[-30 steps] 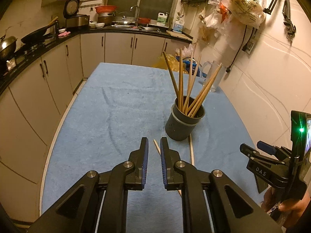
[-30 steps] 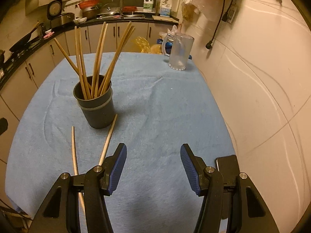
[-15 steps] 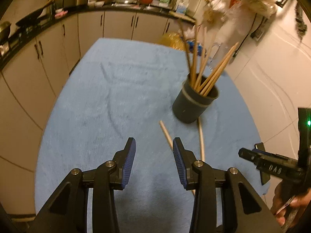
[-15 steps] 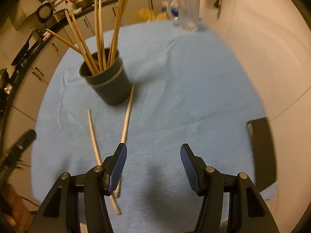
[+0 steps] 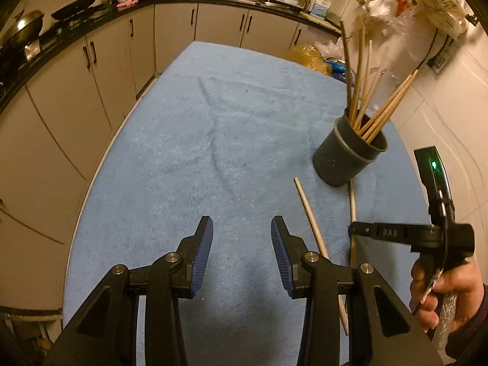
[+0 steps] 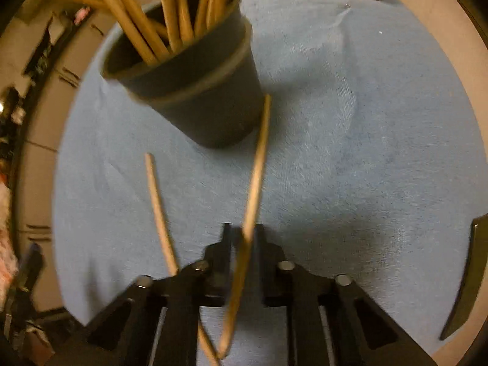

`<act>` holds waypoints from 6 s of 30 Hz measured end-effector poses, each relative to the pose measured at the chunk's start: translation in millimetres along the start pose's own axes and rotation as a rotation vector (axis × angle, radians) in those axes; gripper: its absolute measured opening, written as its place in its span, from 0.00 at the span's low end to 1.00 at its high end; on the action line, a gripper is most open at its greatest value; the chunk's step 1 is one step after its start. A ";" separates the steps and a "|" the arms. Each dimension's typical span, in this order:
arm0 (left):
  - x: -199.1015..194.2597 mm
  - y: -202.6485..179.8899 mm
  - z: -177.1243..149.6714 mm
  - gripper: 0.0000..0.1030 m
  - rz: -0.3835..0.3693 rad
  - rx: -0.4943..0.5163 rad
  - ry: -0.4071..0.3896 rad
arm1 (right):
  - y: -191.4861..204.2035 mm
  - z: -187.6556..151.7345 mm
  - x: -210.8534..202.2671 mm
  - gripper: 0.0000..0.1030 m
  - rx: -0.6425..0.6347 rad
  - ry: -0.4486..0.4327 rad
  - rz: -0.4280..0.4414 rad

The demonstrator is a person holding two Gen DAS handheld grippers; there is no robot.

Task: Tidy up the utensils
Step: 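Move both open tools down to the last loose chopsticks beside the cup, then close the left tool on a chopstick while the right tool grasps the other, then lift both chopsticks upright and carry them above the grey cup, then lower the chopsticks into the cup and open the left tool while the right tool opens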

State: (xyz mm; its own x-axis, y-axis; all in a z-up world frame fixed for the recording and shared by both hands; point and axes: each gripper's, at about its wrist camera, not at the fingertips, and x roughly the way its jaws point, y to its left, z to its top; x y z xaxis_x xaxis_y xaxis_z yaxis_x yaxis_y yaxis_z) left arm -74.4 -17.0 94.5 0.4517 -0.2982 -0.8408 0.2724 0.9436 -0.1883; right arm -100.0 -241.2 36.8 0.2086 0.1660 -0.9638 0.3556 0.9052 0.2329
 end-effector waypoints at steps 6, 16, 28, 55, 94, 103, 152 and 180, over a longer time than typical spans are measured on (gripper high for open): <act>25.9 -20.0 1.8 0.37 -0.070 -0.001 0.072 | -10.9 -16.4 -4.7 0.07 -0.054 0.011 0.008; 84.8 -69.9 10.2 0.37 -0.084 0.030 0.225 | -62.0 -35.9 -27.8 0.14 -0.062 0.014 -0.012; 115.7 -90.8 12.4 0.09 0.001 0.076 0.265 | -74.9 -7.6 -16.9 0.25 -0.008 0.030 0.032; -4.1 -84.6 43.8 0.06 -0.111 0.131 -0.125 | -13.8 -37.6 -129.8 0.07 -0.048 -0.407 0.037; -64.0 -68.2 73.2 0.05 -0.156 0.140 -0.265 | -22.0 -38.0 -217.5 0.06 0.004 -0.655 0.050; -94.8 -77.2 105.7 0.05 -0.163 0.149 -0.344 | -24.9 -11.6 -249.7 0.06 0.002 -0.725 0.080; -9.0 -113.9 119.6 0.05 -0.176 0.161 -0.214 | -3.5 62.9 -156.8 0.06 -0.025 -0.601 0.072; 8.3 -101.3 117.7 0.06 -0.135 0.167 -0.180 | -5.6 58.3 -166.0 0.08 0.010 -0.571 0.097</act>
State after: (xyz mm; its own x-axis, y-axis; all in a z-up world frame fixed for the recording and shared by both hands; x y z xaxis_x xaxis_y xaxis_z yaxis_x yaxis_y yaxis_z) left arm 1.8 -132.0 166.3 0.5415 -0.4548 -0.7070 0.4699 0.8611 -0.1940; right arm -83.5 -296.6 203.0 0.6981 0.0078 -0.7160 0.3185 0.8922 0.3203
